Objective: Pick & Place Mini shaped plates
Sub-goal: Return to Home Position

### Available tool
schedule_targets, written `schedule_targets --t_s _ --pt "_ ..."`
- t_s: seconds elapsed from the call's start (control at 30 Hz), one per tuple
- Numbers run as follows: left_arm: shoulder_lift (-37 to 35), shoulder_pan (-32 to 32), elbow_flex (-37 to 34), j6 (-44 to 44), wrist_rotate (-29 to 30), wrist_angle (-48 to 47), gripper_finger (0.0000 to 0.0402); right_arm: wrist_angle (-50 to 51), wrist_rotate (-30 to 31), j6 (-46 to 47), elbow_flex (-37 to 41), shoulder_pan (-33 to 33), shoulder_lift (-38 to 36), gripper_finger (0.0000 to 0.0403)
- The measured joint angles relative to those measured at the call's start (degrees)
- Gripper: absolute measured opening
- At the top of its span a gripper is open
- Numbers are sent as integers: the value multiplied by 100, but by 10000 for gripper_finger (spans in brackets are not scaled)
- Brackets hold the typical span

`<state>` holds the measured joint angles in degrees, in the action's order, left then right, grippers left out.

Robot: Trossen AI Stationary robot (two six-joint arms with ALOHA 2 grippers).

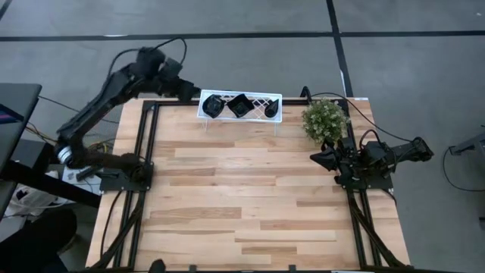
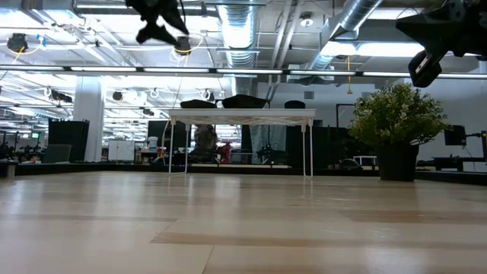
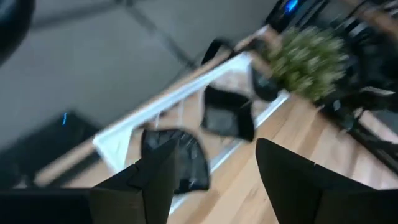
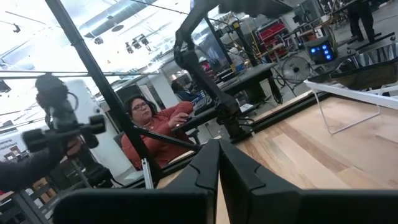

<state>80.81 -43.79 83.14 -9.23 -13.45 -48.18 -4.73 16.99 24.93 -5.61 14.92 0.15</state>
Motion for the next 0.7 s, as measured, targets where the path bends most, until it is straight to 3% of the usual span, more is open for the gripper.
schedule_targets --t_s 0.4,0.7 --pt "-2695 1055 -2915 -141 33 3194 215 0 0 2 0 0 1 7" --pt "-3571 1929 -4755 -733 32 5423 214 -2 0 2 0 0 -1 7"
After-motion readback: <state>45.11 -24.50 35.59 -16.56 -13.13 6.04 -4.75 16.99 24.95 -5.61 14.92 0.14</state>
